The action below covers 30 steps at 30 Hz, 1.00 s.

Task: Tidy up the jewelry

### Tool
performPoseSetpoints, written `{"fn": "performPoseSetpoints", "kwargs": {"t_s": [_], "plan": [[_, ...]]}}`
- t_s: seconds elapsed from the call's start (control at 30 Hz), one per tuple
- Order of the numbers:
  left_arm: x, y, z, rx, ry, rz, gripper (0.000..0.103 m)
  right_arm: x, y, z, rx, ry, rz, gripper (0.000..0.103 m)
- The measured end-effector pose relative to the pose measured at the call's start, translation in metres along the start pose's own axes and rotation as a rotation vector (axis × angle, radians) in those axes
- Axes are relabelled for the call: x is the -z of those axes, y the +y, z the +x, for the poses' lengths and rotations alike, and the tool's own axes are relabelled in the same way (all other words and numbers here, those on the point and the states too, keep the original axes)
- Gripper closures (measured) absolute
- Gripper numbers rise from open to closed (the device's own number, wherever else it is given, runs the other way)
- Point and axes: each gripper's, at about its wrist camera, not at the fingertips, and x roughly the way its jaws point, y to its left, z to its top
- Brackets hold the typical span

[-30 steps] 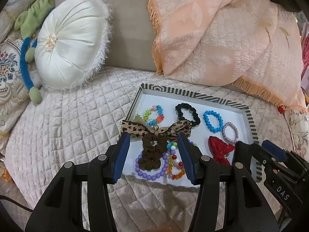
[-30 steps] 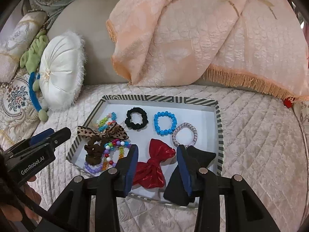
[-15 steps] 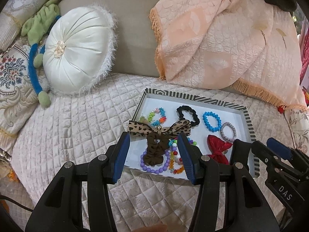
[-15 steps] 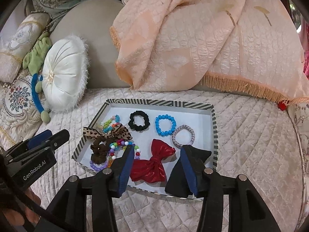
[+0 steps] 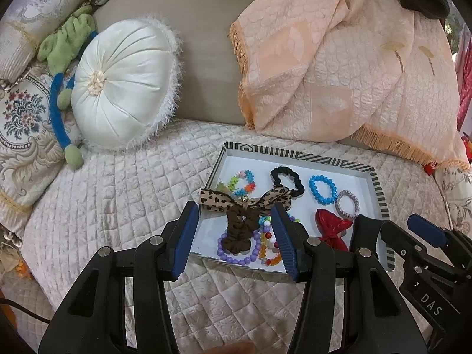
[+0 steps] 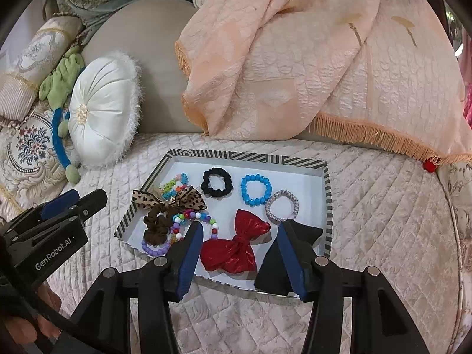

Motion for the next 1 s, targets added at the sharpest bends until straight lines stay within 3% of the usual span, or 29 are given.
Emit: {"fn": "performPoseSetpoints", "kwargs": {"t_s": [1.0], "plan": [[0.0022,0.0,-0.0011,-0.016,-0.004,0.009,0.052,0.0027,0.0034,0.0032,-0.011,0.021,-0.009,0.051]]}}
